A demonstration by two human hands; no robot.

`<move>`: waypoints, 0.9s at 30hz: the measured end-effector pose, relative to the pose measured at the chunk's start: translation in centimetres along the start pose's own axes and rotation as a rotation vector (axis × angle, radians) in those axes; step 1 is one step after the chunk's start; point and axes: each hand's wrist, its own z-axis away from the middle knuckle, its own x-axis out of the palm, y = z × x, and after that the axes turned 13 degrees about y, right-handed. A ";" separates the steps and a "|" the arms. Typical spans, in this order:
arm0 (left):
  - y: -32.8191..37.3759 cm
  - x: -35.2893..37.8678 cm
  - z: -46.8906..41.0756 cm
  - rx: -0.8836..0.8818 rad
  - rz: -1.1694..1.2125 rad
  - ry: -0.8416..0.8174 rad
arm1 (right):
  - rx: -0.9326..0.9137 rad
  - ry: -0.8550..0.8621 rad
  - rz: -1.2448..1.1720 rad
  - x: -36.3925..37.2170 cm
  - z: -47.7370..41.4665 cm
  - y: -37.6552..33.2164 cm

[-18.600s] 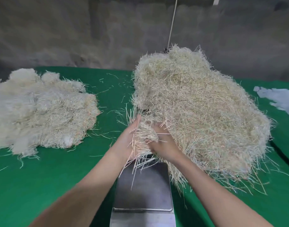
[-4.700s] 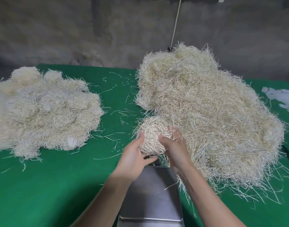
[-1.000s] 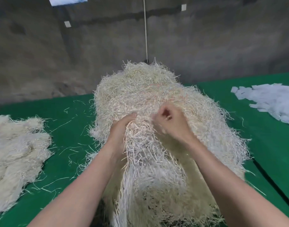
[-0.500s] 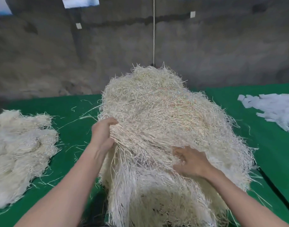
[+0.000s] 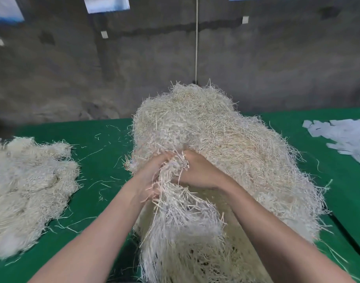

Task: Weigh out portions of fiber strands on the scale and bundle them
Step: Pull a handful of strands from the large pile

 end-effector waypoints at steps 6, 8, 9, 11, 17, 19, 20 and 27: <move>0.7 0.8 -1.0 0.044 0.150 0.219 | -0.147 0.612 -0.182 2.5 2.0 2.6; 0.9 1.5 -0.8 0.063 0.209 0.203 | -0.189 0.371 0.308 3.4 2.2 4.4; 1.2 1.9 -0.9 0.047 0.276 0.188 | -0.157 0.212 0.558 4.0 2.5 6.1; 2.5 2.0 -0.7 0.066 0.372 0.203 | 0.003 0.035 0.802 4.1 3.2 9.5; 3.8 0.2 -2.0 0.184 0.477 0.270 | 0.096 0.025 0.963 -0.6 5.2 15.2; 4.4 -0.9 -2.2 0.214 0.506 0.277 | 0.160 0.000 0.868 -1.5 6.5 15.7; 4.7 -1.4 -2.2 0.223 0.501 0.294 | 0.170 -0.006 0.798 -1.7 7.0 15.4; 4.0 -0.2 -1.5 0.256 0.227 0.372 | -0.099 0.171 0.467 -6.2 3.8 3.6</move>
